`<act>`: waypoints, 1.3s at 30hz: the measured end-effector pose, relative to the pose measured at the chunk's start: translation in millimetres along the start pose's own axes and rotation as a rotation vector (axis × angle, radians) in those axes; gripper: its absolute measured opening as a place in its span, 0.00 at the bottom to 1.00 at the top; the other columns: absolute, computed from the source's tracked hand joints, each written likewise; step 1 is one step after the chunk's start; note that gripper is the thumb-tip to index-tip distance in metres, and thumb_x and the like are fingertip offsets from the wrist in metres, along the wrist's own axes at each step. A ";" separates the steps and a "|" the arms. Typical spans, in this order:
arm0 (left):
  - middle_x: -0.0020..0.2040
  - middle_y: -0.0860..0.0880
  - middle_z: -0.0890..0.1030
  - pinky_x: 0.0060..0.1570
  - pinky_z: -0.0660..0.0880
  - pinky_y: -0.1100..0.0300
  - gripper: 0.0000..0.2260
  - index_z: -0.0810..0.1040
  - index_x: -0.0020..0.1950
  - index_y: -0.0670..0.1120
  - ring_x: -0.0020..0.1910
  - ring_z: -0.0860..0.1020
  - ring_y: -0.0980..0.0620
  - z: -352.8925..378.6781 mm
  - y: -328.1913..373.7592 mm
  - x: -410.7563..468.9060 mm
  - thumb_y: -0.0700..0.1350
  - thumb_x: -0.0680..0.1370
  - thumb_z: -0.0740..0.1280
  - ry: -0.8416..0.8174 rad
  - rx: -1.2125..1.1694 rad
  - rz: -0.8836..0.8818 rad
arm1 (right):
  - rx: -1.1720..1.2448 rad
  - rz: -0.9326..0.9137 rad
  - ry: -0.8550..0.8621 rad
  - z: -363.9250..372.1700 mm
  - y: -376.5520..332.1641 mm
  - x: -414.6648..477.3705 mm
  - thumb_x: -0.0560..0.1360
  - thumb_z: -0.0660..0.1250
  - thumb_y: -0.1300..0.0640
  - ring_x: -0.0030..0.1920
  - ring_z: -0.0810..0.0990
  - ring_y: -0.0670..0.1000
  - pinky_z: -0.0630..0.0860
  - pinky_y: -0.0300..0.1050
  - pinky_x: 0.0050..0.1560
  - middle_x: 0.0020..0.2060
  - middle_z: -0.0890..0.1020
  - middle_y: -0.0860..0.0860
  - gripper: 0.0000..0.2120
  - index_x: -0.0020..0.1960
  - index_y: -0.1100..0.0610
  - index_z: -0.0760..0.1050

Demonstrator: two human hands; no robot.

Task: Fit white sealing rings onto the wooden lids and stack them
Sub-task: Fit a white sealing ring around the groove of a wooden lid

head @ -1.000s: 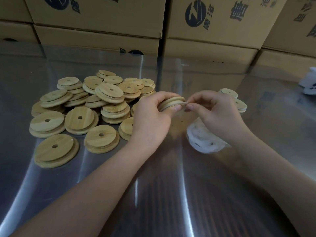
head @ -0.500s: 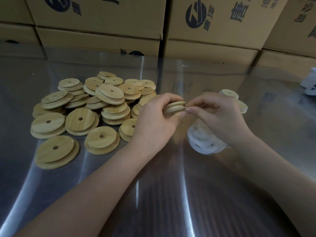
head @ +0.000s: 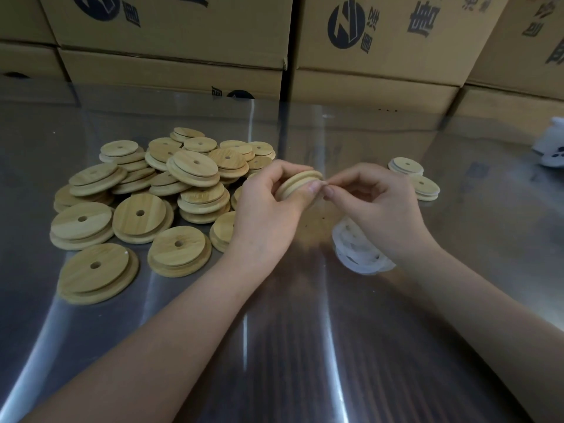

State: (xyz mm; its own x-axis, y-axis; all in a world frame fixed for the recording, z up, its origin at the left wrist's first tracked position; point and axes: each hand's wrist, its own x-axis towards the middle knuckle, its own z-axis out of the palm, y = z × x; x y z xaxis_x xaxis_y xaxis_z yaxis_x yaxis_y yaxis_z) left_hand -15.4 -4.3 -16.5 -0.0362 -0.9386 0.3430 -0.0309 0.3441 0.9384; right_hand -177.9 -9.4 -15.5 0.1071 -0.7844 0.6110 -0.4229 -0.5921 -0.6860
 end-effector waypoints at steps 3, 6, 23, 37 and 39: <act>0.44 0.55 0.83 0.54 0.80 0.53 0.06 0.81 0.47 0.52 0.47 0.80 0.60 -0.6 1.0 1.3 0.40 0.76 0.71 -0.012 0.014 0.021 | -0.006 0.041 -0.005 -3.7 -0.5 2.1 0.72 0.73 0.63 0.42 0.83 0.46 0.78 0.37 0.46 0.38 0.85 0.46 0.07 0.41 0.52 0.82; 0.44 0.55 0.83 0.51 0.79 0.59 0.07 0.80 0.48 0.52 0.46 0.80 0.60 -0.3 0.9 2.6 0.40 0.76 0.71 -0.029 0.047 0.044 | 0.020 0.101 -0.024 -8.1 0.0 5.2 0.71 0.73 0.63 0.41 0.84 0.46 0.78 0.37 0.45 0.37 0.85 0.47 0.07 0.39 0.52 0.81; 0.46 0.56 0.82 0.52 0.76 0.61 0.10 0.81 0.55 0.47 0.48 0.79 0.61 -2.0 2.6 -0.7 0.40 0.74 0.73 -0.144 0.251 0.107 | -0.126 0.003 -0.143 -15.5 -3.3 6.1 0.72 0.74 0.63 0.42 0.82 0.46 0.76 0.39 0.46 0.38 0.84 0.48 0.07 0.42 0.51 0.82; 0.43 0.51 0.85 0.48 0.79 0.64 0.08 0.83 0.46 0.48 0.44 0.82 0.59 -5.6 2.7 3.4 0.35 0.73 0.73 -0.017 -0.073 -0.068 | 0.061 0.162 -0.109 -7.4 -1.5 2.6 0.73 0.73 0.63 0.38 0.81 0.46 0.78 0.42 0.45 0.37 0.84 0.48 0.09 0.41 0.50 0.82; 0.43 0.51 0.85 0.50 0.79 0.62 0.08 0.83 0.46 0.48 0.44 0.82 0.58 -5.7 3.0 4.0 0.35 0.73 0.73 -0.013 -0.074 -0.092 | 0.054 0.176 -0.113 -7.4 -2.0 2.6 0.73 0.73 0.63 0.39 0.81 0.48 0.79 0.45 0.46 0.37 0.84 0.49 0.08 0.40 0.50 0.81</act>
State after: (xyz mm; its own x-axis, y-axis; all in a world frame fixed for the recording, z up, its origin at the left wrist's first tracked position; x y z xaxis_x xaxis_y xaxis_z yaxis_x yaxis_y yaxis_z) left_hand -9.9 -7.2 -12.0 -0.0497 -0.9656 0.2553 0.0392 0.2535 0.9665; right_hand -183.5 -8.8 -9.6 0.1375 -0.8906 0.4335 -0.3956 -0.4506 -0.8003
